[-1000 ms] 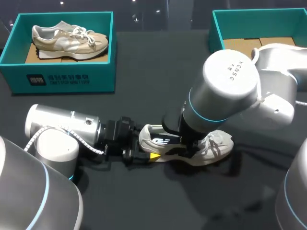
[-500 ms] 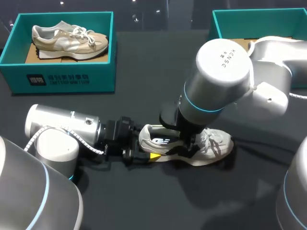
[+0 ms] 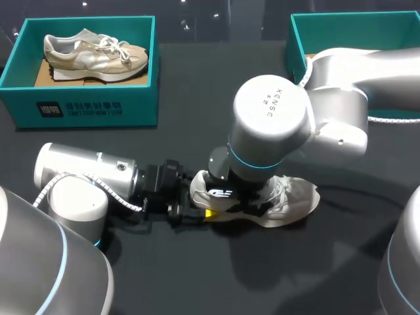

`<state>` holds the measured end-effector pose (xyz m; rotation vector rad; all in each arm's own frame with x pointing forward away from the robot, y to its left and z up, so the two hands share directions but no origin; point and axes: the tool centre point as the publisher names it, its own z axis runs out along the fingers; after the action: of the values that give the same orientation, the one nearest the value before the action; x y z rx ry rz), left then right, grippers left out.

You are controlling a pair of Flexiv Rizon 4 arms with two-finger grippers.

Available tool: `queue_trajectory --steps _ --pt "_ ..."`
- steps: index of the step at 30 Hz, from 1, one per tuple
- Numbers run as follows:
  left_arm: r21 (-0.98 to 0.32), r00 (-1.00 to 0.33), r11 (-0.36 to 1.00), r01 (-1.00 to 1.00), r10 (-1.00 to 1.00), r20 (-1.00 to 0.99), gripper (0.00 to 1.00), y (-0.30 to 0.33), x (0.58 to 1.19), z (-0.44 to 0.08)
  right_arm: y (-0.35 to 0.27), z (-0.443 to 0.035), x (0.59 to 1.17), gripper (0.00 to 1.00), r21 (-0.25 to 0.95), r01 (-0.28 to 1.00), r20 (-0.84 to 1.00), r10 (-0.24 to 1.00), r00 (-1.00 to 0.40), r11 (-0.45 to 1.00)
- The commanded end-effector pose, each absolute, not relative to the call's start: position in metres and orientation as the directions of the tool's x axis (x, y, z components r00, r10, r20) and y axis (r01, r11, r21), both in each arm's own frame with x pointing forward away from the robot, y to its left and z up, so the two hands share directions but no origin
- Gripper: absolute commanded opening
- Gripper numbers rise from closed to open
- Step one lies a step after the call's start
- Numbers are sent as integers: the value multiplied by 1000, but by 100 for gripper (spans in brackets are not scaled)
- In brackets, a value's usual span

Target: Take the shoe out of the shoebox, open the shoe tongue, remove and reinsert the insole, then place the shoe into the shoebox

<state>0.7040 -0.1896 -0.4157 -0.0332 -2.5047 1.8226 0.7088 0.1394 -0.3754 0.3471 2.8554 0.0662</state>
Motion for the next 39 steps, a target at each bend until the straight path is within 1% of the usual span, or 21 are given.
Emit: queue_trajectory --steps 1,11,14,17,18,19,22,24,29,34,39 --pt "-951 -999 310 -8 42 22 0 -187 704 -417 139 -387 717 34 87 222 -236 237 -942 971" --pt "-951 -999 310 -8 42 22 0 -187 704 -417 142 -412 719 40 78 206 -147 216 -965 975" --pt "-951 -999 310 -8 42 22 0 -187 704 -417 144 -419 715 39 66 200 -105 206 -973 978" --pt "-951 -999 310 -8 42 22 0 -187 704 -417 146 -423 709 35 53 190 -66 194 -979 980" --pt "-951 -999 310 -8 42 22 0 -187 704 -417 147 -425 706 31 49 188 -55 190 -980 981" --pt "-951 -999 310 -8 42 22 0 -187 704 -417 148 -426 703 27 49 183 -43 185 -982 982" --pt "-951 -999 310 -8 42 22 0 -187 704 -417 150 -432 695 8 44 154 13 154 -988 987" --pt "-951 -999 310 -8 42 22 0 -187 704 -417 151 -436 689 0 42 142 46 140 -989 989" --pt "-951 -999 310 -8 42 22 0 -187 704 -417 150 -440 680 0 43 126 106 121 -987 991" --pt "-951 -999 310 -8 42 22 0 -187 704 -417 145 -425 679 0 60 122 97 116 -989 991" --pt "-951 -999 310 -8 42 22 0 -187 704 -417 139 -402 679 0 137 123 36 119 -992 983"
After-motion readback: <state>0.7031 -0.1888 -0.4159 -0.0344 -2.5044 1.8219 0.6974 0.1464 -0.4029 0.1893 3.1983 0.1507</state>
